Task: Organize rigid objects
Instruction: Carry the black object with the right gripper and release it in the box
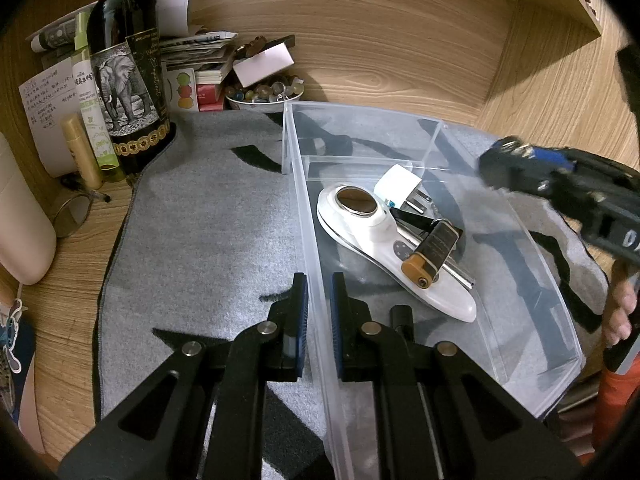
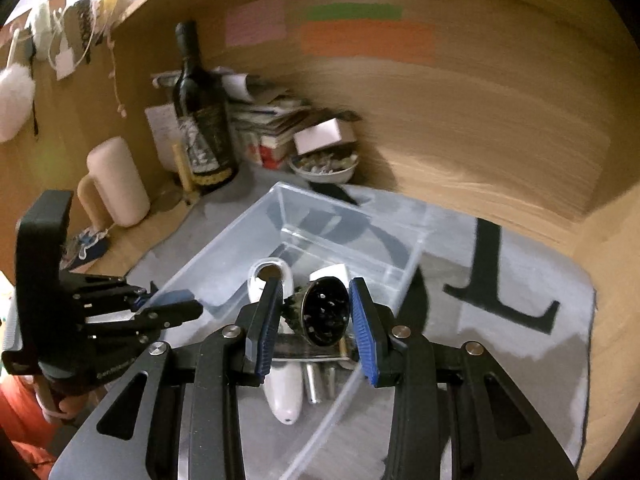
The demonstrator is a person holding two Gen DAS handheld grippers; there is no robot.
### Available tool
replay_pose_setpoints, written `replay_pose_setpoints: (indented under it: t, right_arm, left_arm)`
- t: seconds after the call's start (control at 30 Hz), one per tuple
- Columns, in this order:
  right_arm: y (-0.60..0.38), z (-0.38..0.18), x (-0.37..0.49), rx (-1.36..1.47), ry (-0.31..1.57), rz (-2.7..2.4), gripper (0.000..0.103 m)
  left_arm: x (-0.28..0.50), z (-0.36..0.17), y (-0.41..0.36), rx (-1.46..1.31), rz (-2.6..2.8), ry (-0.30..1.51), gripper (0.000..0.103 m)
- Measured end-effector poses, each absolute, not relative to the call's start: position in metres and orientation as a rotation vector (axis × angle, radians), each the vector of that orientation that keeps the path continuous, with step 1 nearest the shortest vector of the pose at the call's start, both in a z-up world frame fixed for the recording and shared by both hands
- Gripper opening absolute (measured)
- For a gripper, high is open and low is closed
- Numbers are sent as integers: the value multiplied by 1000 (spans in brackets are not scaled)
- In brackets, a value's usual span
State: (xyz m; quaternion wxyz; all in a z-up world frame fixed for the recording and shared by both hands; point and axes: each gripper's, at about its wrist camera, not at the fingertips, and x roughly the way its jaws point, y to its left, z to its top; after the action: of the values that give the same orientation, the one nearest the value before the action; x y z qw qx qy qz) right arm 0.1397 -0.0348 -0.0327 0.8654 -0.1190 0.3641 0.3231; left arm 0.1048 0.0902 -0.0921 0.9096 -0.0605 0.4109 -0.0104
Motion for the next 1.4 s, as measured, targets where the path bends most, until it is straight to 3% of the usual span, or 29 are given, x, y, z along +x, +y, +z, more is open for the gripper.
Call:
replay_pose_setpoints:
  t: [0.67,0.7,0.77,0.93,1.07,1.4]
  right_arm:
    - [2,-75,165,-366,952,713,32]
    - [1,-74,165,-361,948,707,34]
    - [-2,-70,165,-347,929,698,50]
    - [-8,-55,162,-329,869,685,61]
    - [-14,-40,157,-312,818,676,78]
    - [-45,-15,134,-273,726,624,82]
  left_arm:
    - [107,-92,88,-126,-24,846,11]
    - [106,-92,88,-126,-24,846,11]
    - [106,-92,88,-127,-24,846,11]
    - [107,-92,88,-127,-23,846,11]
    - [107,-92,88,-130,-24,845,11]
    - [107,-92,89,-131,-24,845,10]
